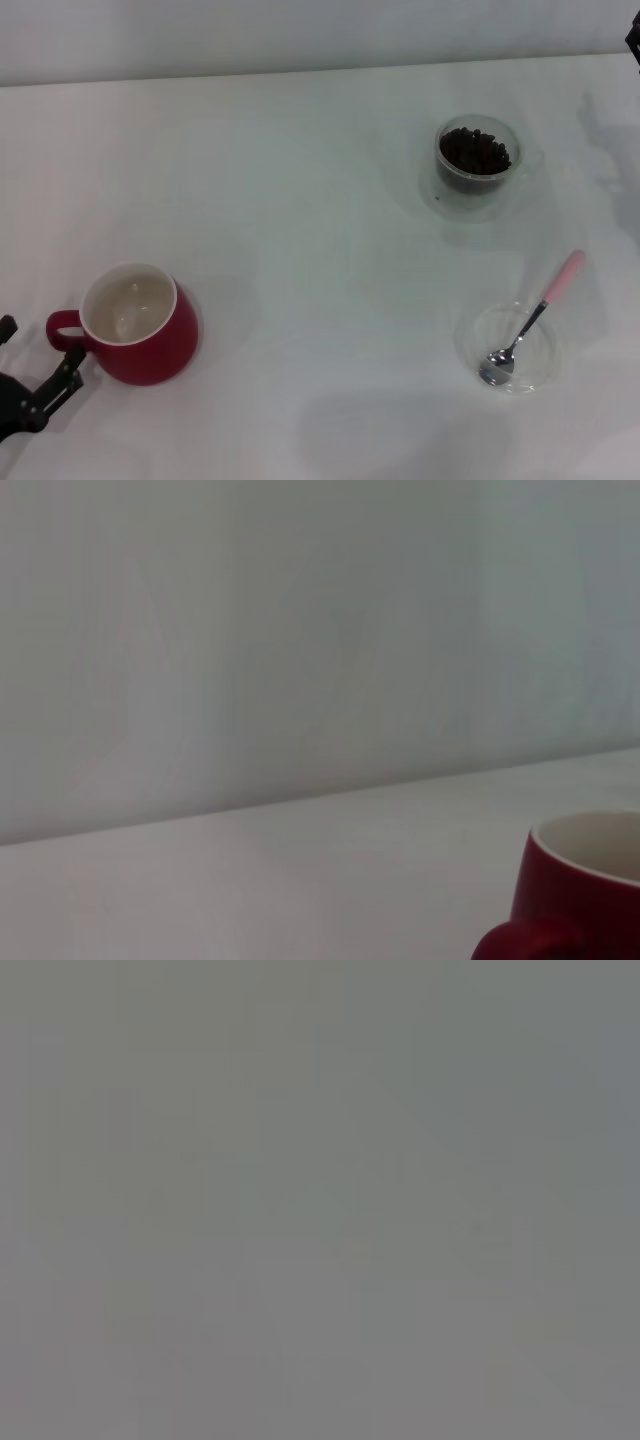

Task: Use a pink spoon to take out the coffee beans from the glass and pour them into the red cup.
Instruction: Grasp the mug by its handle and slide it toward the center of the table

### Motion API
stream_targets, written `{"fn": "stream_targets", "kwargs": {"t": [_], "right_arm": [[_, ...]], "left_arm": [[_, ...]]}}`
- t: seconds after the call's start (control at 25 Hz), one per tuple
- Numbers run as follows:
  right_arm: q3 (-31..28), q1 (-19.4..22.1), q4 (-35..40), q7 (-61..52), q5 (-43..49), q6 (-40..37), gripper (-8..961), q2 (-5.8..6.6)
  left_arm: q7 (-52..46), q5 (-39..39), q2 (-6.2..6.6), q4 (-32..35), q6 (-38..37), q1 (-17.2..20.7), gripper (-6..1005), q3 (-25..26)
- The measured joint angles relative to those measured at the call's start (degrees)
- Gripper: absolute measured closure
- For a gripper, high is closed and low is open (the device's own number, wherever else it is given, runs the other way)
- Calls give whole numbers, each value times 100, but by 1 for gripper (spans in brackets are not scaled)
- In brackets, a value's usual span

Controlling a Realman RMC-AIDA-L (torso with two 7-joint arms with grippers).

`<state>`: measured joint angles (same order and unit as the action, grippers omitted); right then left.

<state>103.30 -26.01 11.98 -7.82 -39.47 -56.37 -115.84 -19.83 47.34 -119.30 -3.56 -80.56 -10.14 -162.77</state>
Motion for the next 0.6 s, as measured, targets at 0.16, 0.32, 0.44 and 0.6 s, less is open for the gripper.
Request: {"fn": "stream_targets", "kwargs": {"t": [0.16,0.32,0.44,0.6], "right_arm": [[1,4,-40,-97,-5,11,122,1],[-4,3,-105,-132,-7,28,122,1],[-10,5,-137,-138,-9,39,122,1],[-12,7,-122,-146,-9,43,123,1]], "left_arm": [[4,-3,10,24,14,-29,116,0],[11,18,19,18,60,-31,120,21],[25,36,21,23,61,-40,122,36],[31,46,21,18,65,-87,132,45]]}}
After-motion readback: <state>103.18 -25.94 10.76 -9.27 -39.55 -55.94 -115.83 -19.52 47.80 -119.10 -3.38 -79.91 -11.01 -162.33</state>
